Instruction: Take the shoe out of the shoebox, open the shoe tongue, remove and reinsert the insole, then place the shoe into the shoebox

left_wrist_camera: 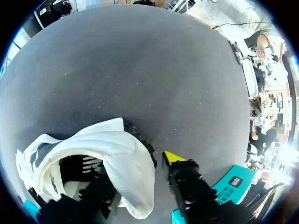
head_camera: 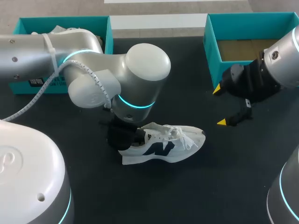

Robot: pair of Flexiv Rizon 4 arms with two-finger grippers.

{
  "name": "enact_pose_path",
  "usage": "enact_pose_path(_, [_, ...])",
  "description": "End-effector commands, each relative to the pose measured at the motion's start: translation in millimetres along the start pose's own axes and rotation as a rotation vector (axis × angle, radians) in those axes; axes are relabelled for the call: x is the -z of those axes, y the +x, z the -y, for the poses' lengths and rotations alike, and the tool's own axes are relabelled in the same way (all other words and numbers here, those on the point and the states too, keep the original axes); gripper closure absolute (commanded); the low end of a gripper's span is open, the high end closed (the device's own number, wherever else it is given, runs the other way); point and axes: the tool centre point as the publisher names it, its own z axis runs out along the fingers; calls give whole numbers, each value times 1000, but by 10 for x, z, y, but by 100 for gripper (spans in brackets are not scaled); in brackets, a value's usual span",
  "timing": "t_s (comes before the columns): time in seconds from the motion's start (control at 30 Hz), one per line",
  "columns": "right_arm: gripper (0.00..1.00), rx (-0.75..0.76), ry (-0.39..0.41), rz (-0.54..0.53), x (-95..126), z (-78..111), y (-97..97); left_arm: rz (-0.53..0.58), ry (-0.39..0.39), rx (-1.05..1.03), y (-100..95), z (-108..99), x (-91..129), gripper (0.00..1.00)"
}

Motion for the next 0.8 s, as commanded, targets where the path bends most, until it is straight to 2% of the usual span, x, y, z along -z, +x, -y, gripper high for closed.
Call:
enact_pose_path(0.03, [0, -1, 4, 2, -17, -8, 3, 11, -2, -7, 35, -35, 57, 37])
enact_pose_path(0.07, [0, -1, 4, 2, -17, -8, 3, 15, -2, -9, 36, -38, 73, 33])
enact_pose_path(0.1, [0, -1, 4, 2, -17, -8, 3, 23, -2, -14, 38, -38, 93, 22])
enact_pose_path(0.17, [0, -1, 4, 2, -17, -8, 3, 39, 1, -28, 43, -26, 145, 7])
enact_pose_path(0.23, [0, -1, 4, 2, -17, -8, 3, 58, -2, -32, 54, -9, 208, 0])
enact_pose_path(0.37, [0, -1, 4, 2, -17, -8, 3, 130, 6, -25, 114, 7, 358, 0])
enact_pose_path(0.67, [0, -1, 4, 2, -17, -8, 3, 387, 60, 105, 368, -53, 791, 0])
enact_pose_path(0.8, [0, -1, 4, 2, -17, -8, 3, 534, 205, 276, 521, -61, 899, 0])
